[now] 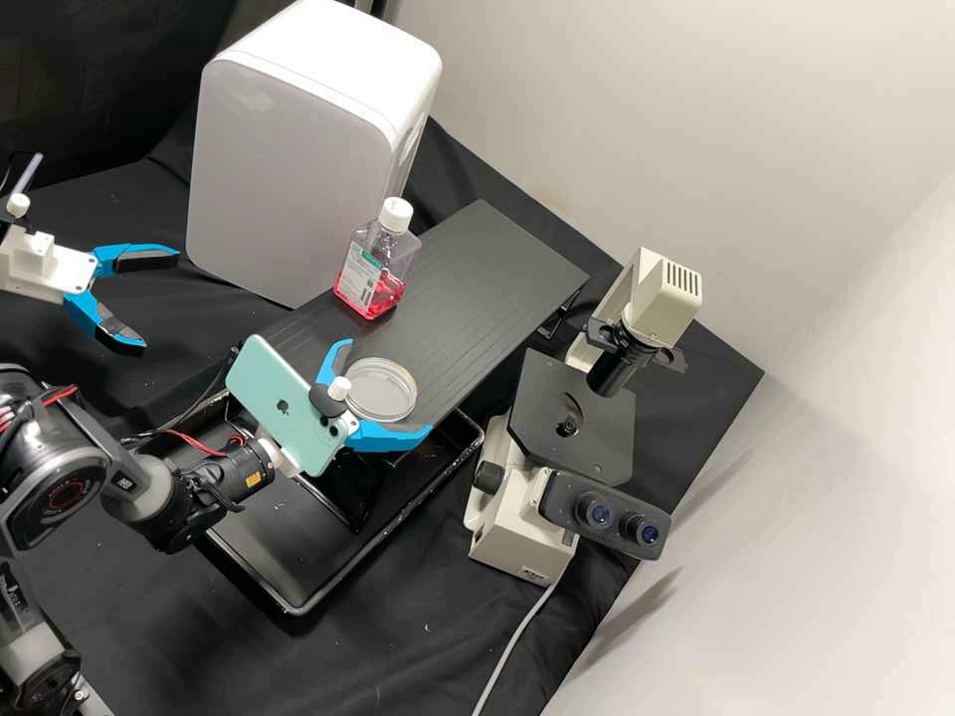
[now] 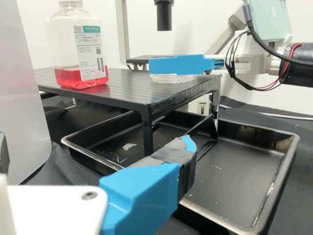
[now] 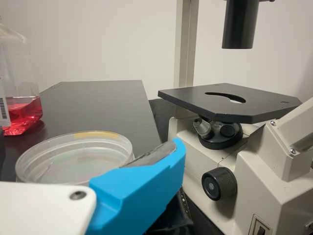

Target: Remove the lid from the petri dish

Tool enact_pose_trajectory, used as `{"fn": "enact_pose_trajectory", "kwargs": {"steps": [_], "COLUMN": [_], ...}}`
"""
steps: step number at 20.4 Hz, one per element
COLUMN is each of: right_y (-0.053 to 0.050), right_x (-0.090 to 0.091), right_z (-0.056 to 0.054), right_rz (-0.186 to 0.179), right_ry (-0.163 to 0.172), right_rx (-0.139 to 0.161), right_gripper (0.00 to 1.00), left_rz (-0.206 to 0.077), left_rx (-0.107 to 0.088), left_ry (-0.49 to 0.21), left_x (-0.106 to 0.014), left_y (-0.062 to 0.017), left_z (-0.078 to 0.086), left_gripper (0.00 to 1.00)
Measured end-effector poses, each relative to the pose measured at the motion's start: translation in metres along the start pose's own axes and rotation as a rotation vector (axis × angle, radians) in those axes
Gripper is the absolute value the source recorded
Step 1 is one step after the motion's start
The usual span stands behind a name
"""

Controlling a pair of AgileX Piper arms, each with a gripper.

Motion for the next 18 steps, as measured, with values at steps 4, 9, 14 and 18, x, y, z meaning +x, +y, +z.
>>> {"fn": "enact_pose_trajectory", "kwargs": {"steps": [4, 9, 14, 18], "right_y": [-0.0001, -0.0008, -0.0015, -0.0015], "right_x": [-0.0004, -0.0004, -0.0004, -0.0004], "right_z": [0.0004, -0.0003, -0.0009, -0.0009], "right_rz": [0.0, -0.003, -0.006, -0.006], "right_ry": [-0.002, 0.0, 0.003, 0.003], "right_rx": [0.001, 0.001, 0.001, 0.001], "right_gripper": [0.0, 0.0, 0.0, 0.0], "left_rz": [0.0, 0.0, 0.0, 0.0], "left_rx": [0.0, 0.0, 0.0, 0.0], "left_ry": [0.0, 0.0, 0.0, 0.0], "left_x": [0.0, 0.0, 0.0, 0.0], "left_y": [0.0, 0.0, 0.0, 0.0], "left_z": [0.0, 0.0, 0.0, 0.0], "left_gripper": [1.0, 1.0, 1.0, 1.0]}}
